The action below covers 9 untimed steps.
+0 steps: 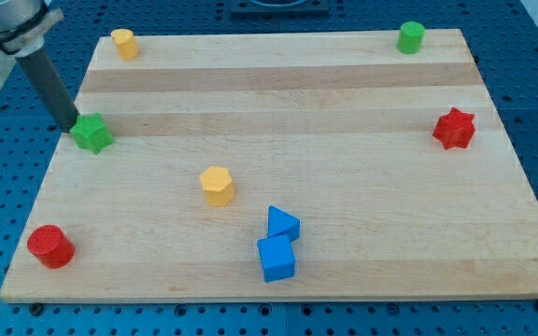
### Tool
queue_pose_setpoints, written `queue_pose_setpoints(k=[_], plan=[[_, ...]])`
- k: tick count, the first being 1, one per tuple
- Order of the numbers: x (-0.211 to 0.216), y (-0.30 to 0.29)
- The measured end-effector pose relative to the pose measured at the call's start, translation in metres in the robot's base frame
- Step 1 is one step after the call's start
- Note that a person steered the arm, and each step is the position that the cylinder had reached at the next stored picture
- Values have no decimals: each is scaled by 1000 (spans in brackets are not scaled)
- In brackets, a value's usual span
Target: Move the green star to the top left of the yellow hexagon
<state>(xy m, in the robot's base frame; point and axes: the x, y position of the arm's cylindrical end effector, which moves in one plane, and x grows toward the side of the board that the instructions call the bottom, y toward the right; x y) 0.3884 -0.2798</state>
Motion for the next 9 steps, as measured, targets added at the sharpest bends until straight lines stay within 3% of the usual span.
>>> queue_pose_setpoints(k=[3, 4, 6, 7, 8, 9], plan=[[69, 18], [43, 20], [-22, 94], [-34, 153], [-26, 175], [-25, 131]])
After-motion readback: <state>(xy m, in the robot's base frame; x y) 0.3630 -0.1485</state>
